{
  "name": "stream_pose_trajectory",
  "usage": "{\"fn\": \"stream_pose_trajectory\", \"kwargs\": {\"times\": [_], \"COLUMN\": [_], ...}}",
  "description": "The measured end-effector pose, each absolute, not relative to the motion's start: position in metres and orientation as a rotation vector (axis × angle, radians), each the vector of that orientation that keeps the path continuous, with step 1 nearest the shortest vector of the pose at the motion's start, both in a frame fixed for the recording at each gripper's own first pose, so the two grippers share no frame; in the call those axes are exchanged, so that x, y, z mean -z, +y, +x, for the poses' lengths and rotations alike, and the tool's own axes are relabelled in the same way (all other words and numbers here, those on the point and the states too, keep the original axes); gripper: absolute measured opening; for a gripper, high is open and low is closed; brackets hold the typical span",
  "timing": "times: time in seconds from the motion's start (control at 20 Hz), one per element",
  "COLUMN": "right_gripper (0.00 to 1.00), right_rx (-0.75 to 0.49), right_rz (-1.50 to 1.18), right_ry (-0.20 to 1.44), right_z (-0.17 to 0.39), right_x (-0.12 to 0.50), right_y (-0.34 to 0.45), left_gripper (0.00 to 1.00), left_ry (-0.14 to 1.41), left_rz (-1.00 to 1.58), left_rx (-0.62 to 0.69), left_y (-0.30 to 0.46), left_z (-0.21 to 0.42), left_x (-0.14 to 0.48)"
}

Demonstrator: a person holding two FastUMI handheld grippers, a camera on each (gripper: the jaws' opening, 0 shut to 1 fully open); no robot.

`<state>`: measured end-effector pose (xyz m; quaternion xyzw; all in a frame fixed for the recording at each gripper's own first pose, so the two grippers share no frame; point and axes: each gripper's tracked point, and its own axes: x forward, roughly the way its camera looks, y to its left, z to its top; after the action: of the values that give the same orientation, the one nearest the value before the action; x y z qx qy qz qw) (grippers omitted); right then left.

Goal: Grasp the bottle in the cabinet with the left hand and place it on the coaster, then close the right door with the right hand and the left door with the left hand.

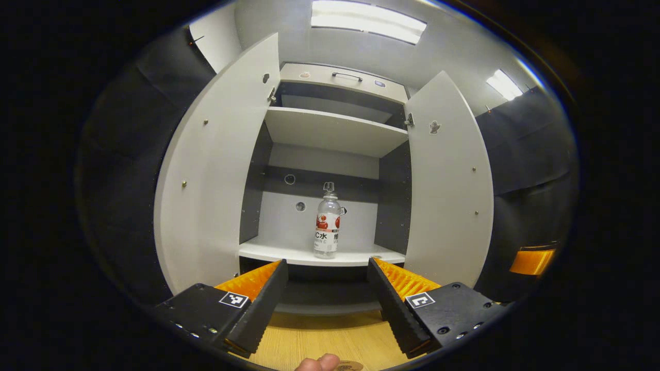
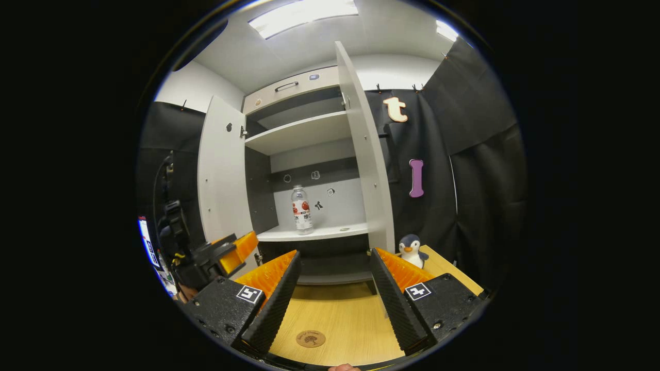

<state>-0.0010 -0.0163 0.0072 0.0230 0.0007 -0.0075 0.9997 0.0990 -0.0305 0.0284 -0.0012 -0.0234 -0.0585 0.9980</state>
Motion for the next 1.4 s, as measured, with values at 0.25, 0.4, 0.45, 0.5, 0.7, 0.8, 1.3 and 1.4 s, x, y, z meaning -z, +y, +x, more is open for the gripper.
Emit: {"fn": "stream_pose_trajectory", "kwargs": {"times": [0.25,0.4,0.45,0.5,0.7,0.8,1.3,1.4], "right_gripper": [0.83,0.82,0.82,0.82,0.82,0.82,0.83,0.83], "right_rx": [0.057,0.08,0.089,0.099,0.136,0.161,0.232,0.238], "right_rz": [0.043,0.051,0.046,0.036,0.019,0.018,0.02,0.02], "right_ry": [-0.017,-0.019,-0.024,-0.029,-0.034,-0.022,-0.004,-0.002], "right_z": [0.001,0.004,0.004,0.005,0.004,0.005,0.008,0.007], "right_x": [-0.013,-0.015,-0.017,-0.017,-0.018,-0.015,-0.016,-0.016], "right_y": [-0.033,-0.039,-0.041,-0.045,-0.06,-0.069,-0.094,-0.098], "left_gripper": [0.99,0.99,0.95,0.95,0.95,0.95,0.94,0.95], "left_ry": [-0.068,-0.076,-0.076,-0.064,-0.039,-0.016,0.041,0.05], "left_rz": [-0.012,-0.03,-0.027,-0.026,-0.045,-0.033,0.062,0.068], "left_rx": [0.176,0.199,0.201,0.191,0.169,0.16,0.094,0.078], "left_y": [-0.051,-0.062,-0.063,-0.061,-0.051,-0.047,-0.039,-0.038], "left_z": [0.149,0.182,0.197,0.212,0.275,0.304,0.386,0.396], "left_x": [-0.041,-0.044,-0.044,-0.042,-0.034,-0.026,-0.002,-0.001]}}
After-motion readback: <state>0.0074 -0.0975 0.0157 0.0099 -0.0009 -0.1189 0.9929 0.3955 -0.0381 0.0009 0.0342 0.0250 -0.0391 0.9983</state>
